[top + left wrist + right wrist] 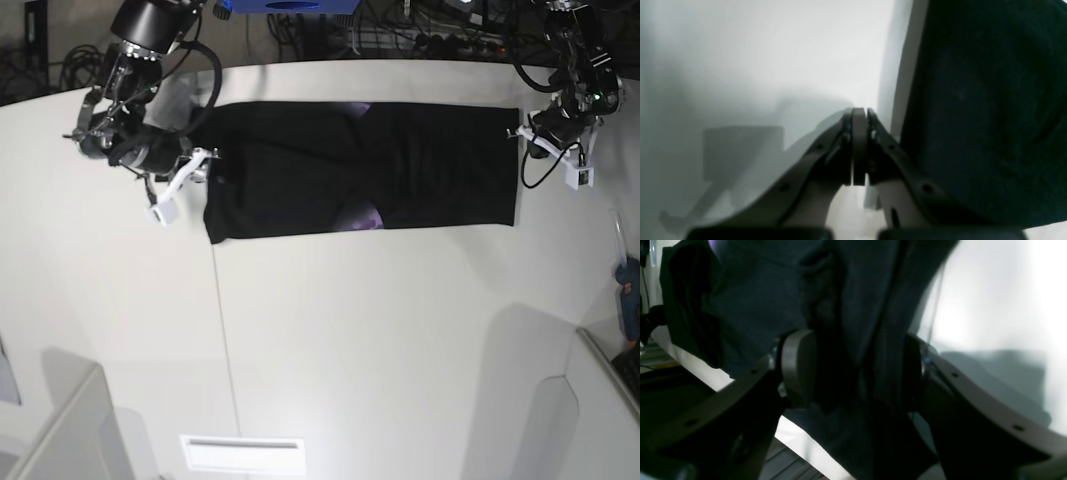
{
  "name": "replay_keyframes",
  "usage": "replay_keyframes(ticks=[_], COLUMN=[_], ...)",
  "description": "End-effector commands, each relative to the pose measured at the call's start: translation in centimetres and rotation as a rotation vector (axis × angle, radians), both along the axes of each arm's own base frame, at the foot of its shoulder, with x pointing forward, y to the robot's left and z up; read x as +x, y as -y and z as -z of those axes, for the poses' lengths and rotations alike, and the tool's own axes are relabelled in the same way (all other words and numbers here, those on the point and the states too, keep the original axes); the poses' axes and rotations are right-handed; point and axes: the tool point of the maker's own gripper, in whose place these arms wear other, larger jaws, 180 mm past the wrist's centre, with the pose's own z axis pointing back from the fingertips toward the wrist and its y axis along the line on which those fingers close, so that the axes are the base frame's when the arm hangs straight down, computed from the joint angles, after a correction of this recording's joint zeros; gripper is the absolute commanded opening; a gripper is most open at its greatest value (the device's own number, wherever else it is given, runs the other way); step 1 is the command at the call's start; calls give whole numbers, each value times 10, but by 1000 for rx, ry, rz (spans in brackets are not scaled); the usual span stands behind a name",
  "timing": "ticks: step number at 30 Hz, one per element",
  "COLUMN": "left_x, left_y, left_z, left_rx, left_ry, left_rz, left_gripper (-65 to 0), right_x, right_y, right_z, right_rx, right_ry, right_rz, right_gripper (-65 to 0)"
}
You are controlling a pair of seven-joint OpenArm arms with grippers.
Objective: Fold the T-shirt properly
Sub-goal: 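Regrasp the strip ends with both grippers, then fold the strip in half, bringing the left gripper toward the right gripper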
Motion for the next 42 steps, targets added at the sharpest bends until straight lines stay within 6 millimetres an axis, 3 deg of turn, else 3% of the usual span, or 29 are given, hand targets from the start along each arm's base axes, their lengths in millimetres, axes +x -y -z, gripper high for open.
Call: replay_keyframes(ticks=[1,6,11,25,27,31,34,42], left_x=[3,1,0,-1,-1,0,0,0], left_y=[-4,-6,-7,-3,0,21,33,69], left_z=[-5,-5,-5,-3,-2,7,11,22], left_rx=[14,17,19,13,9,-15,-29,-69], left_ry=[13,10,8,1,-4,-24,-36,-65], left_rz=[7,1,0,9,18,76,103,199], left_gripper=[-650,-650,-650,-650,-650,-650,-650,-650], right_x=[-1,-1,-12,-13,-11,0,7,14], right_y=[6,6,-6,-4,1,8,25,56], right_z=[0,-2,14,16,16,11,8,8], right_rx=[-24,26,114,112,99,85,51,-2], right_ry=[-8,36,-26,-36,-33,-5,16,23], right_rz=[-4,-52,-43,-46,-47,-43,-31,-10], right_gripper=[-296,-294,-294,-303,-359,-540,-650,-650])
